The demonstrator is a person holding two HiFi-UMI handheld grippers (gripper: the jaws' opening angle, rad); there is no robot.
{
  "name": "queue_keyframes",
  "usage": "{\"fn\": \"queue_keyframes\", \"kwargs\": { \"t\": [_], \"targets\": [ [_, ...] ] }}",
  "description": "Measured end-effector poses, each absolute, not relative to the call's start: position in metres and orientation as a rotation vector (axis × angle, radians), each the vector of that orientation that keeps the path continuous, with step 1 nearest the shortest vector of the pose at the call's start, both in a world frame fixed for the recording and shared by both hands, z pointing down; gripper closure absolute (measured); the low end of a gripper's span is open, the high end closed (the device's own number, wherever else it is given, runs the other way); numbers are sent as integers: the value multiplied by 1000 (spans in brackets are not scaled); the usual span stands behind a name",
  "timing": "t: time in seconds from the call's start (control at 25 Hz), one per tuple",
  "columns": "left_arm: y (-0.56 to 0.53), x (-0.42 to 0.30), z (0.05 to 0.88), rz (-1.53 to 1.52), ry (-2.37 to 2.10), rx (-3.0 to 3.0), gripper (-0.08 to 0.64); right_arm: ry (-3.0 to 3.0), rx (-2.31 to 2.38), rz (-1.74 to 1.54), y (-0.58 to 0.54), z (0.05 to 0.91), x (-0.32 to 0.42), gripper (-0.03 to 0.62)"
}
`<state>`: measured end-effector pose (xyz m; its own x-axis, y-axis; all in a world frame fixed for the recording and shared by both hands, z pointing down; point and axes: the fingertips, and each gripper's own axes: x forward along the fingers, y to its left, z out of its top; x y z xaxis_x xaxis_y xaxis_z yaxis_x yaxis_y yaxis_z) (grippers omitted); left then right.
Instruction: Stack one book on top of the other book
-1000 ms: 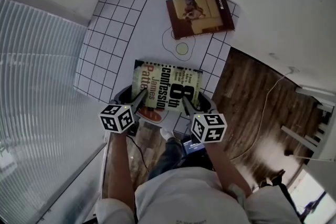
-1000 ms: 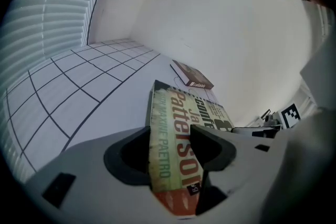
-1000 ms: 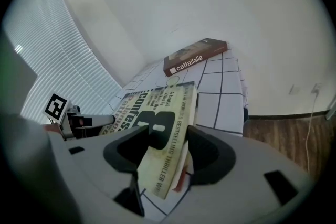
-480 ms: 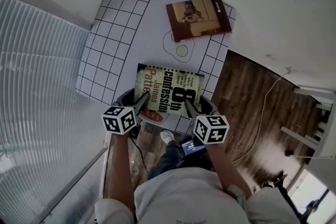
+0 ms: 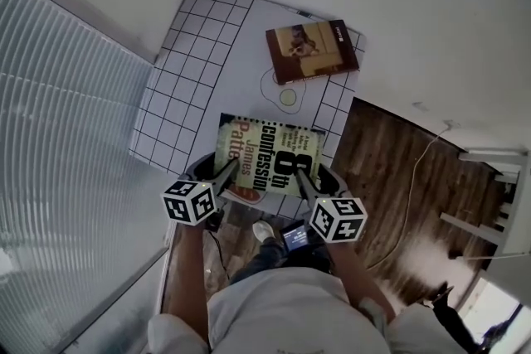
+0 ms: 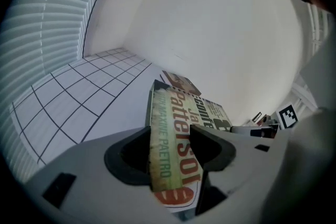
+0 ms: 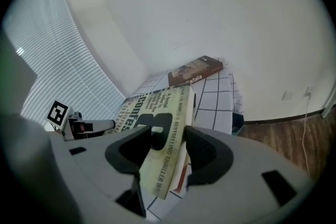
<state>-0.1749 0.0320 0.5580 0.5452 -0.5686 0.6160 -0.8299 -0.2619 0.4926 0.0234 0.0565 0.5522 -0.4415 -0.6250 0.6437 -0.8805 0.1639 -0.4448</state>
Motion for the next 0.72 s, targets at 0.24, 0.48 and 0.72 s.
{"fn": "queue_keyframes", "kwargs": {
  "t": [0.24,0.48,0.72],
  "targets": [
    [34,-170,539,398,-1140,1982,321,-2166,1462,1149,57,535,30,388],
    [29,-161,534,400,-1146,1980,321,-2178,1465,1150,49,530,40,391],
    [12,-143,533,395,-1132,1987,321,-2181,1484,1147,32,526,58,396]
  ]
}}
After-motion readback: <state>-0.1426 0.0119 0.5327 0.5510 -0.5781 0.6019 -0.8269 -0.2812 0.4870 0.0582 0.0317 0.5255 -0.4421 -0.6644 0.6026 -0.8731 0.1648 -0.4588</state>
